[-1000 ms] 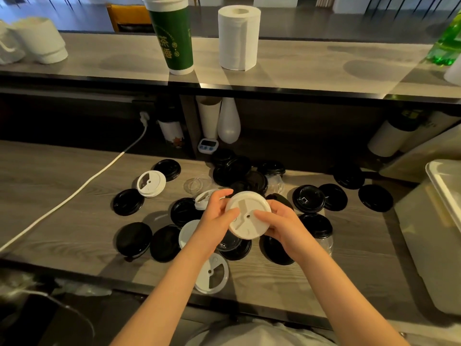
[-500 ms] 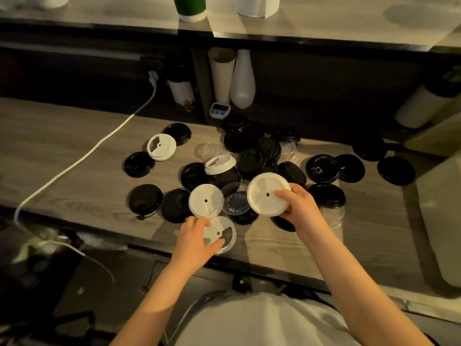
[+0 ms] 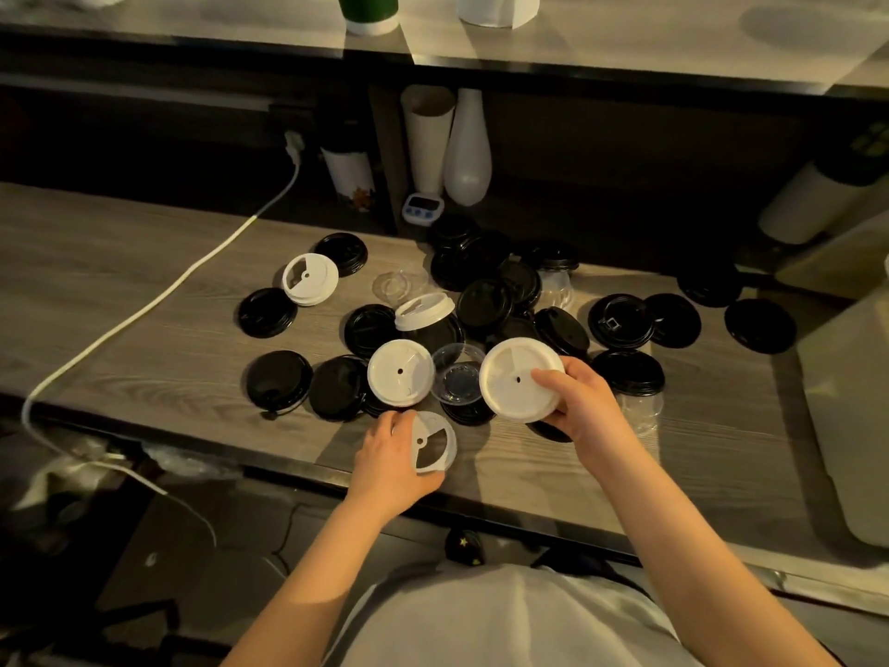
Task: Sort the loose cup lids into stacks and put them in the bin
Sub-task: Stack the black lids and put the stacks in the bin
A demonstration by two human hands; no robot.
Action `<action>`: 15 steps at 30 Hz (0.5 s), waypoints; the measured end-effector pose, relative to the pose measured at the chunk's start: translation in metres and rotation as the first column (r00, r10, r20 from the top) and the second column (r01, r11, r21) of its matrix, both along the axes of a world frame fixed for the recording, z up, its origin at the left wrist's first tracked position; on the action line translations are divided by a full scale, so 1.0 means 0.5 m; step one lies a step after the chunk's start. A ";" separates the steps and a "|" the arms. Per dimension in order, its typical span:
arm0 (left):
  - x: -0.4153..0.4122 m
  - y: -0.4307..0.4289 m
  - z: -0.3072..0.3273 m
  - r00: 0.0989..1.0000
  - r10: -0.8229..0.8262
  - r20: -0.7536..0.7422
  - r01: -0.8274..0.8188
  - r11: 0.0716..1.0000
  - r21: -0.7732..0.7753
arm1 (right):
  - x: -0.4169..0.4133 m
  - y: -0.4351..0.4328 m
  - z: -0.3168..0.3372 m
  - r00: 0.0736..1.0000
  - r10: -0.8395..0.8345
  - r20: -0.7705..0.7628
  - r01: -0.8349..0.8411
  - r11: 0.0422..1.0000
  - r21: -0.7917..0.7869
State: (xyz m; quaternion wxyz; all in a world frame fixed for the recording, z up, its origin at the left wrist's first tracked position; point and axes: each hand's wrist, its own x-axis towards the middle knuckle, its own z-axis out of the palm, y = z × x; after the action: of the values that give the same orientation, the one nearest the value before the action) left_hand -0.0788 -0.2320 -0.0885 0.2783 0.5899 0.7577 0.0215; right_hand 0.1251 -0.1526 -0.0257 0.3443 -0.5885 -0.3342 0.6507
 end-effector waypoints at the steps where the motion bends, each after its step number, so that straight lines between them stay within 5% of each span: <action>1: -0.006 -0.001 0.009 1.000 0.004 0.031 -0.004 1.000 -0.020 | -0.001 0.001 -0.001 1.000 0.000 0.000 0.000 1.000 -0.002; 6: -0.028 -0.006 0.070 0.962 0.030 0.272 -0.041 0.998 0.038 | -0.015 0.000 -0.001 0.998 0.052 0.018 -0.052 0.999 -0.001; 15: 0.042 0.062 0.155 0.922 -0.107 0.373 -0.040 0.930 0.366 | -0.024 -0.004 0.014 0.989 0.147 0.017 -0.147 0.988 0.039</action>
State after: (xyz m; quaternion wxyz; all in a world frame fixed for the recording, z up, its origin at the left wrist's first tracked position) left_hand -0.0580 -0.2009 -0.0108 0.3074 0.6285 0.6602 0.2734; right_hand 0.1132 -0.1545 -0.0188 0.3050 -0.5597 -0.3922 0.6633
